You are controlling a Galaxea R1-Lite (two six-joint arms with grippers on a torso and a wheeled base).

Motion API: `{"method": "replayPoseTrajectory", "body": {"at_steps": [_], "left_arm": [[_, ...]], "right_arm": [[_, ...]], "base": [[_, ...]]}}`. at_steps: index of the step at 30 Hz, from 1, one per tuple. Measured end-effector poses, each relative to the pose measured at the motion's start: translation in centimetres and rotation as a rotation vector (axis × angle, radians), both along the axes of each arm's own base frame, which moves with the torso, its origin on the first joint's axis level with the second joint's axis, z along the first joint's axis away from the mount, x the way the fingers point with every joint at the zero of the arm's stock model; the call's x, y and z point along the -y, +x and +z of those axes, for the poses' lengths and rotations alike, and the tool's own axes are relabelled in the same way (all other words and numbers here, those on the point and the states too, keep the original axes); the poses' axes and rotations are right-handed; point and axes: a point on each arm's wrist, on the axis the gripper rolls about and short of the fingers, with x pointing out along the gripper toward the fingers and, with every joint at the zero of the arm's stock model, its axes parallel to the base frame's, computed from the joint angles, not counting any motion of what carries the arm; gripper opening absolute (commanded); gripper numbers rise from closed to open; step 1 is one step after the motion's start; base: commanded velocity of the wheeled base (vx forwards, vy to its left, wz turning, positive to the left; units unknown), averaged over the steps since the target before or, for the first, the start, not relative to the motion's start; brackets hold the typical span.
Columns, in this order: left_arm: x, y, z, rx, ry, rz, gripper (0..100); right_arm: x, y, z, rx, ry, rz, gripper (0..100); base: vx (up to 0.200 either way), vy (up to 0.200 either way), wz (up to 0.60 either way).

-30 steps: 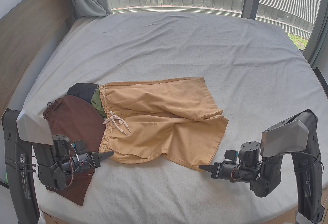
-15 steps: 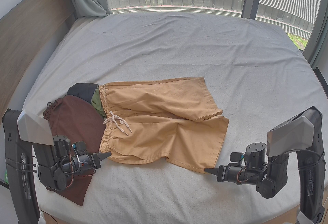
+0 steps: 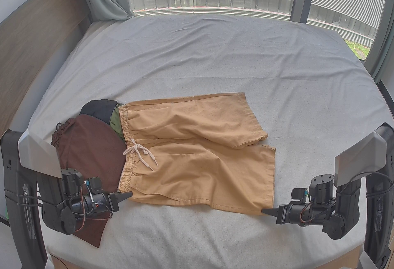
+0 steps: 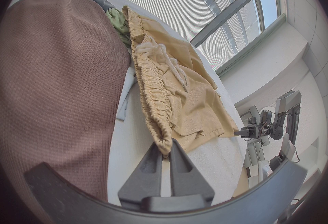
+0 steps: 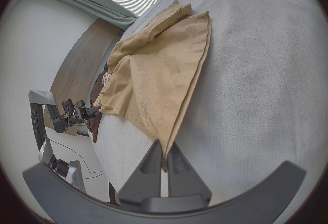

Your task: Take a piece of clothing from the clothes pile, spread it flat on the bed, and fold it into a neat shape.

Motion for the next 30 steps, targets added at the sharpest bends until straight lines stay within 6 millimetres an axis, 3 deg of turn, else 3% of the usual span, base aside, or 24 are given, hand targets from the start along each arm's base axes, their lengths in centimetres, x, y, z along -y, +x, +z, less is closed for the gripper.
{"method": "replayPoseTrajectory", "body": {"at_steps": [18,30], "left_arm": [[-0.9,-4.0,1.7,-0.052,0.007,-0.015,0],[-2.4,-6.1,1.0,-0.025,0.094,-0.069,0]], "right_arm": [[1.1,-1.1,0.7,0.027,-0.055,0.023,0],[1.6,-2.0,0.7,0.008,-0.062,0.047,0]], "base": [[0.0,0.0,0.0],[0.0,0.0,0.0]]}}
